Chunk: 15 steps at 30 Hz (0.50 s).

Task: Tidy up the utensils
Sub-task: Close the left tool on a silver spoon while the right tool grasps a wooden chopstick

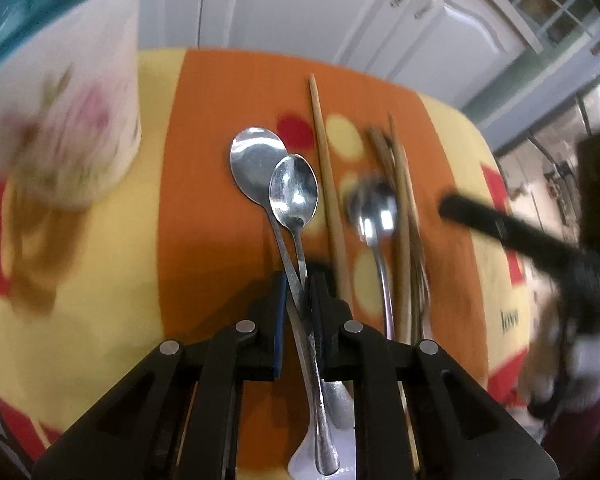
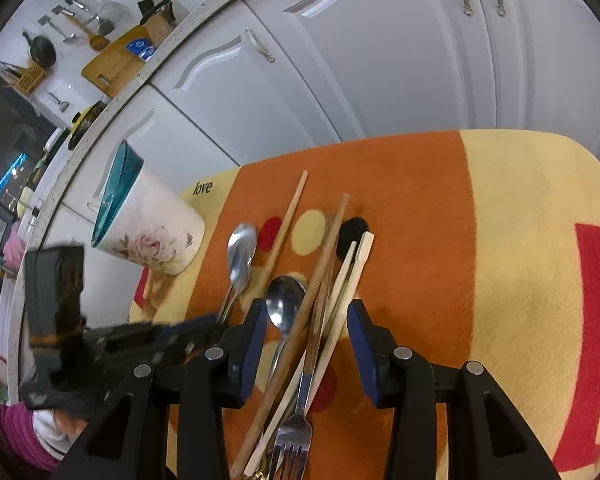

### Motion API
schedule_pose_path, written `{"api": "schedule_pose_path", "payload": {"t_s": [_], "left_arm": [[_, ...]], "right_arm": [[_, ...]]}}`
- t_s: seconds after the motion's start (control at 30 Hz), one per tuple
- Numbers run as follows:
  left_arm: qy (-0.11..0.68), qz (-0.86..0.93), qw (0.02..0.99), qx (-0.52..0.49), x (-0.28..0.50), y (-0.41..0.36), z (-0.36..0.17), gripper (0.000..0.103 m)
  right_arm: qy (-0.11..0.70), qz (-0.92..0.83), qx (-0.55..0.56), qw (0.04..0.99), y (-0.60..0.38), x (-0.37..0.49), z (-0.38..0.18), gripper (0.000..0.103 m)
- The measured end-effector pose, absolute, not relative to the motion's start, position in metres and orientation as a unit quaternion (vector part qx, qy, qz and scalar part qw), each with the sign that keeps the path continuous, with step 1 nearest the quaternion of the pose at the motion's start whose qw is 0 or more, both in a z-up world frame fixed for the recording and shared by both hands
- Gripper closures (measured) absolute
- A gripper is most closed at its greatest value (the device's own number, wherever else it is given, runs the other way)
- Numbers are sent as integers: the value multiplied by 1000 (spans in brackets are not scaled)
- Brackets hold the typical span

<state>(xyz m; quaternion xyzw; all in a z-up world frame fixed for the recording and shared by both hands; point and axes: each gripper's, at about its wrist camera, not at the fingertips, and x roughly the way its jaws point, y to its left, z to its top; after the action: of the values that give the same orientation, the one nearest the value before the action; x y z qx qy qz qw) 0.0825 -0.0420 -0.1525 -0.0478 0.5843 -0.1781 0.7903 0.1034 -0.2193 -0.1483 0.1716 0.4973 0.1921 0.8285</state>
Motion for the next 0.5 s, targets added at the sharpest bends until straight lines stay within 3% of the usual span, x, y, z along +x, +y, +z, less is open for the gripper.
{"api": "schedule_pose_path", "payload": {"t_s": [0.17, 0.23, 0.3, 0.5], "left_arm": [[581, -195, 789, -39, 56, -32, -150, 92], [577, -202, 790, -46, 57, -27, -146, 80], [568, -193, 798, -50, 62, -19, -142, 75], [550, -132, 823, -54, 91, -5, -146, 75]], "right_arm": [[504, 191, 169, 826, -216, 104, -153, 62], [505, 191, 174, 824, -216, 103, -153, 62], [503, 196, 172, 824, -214, 101, -150, 62], [492, 194, 147, 836, -206, 103, -142, 62]]}}
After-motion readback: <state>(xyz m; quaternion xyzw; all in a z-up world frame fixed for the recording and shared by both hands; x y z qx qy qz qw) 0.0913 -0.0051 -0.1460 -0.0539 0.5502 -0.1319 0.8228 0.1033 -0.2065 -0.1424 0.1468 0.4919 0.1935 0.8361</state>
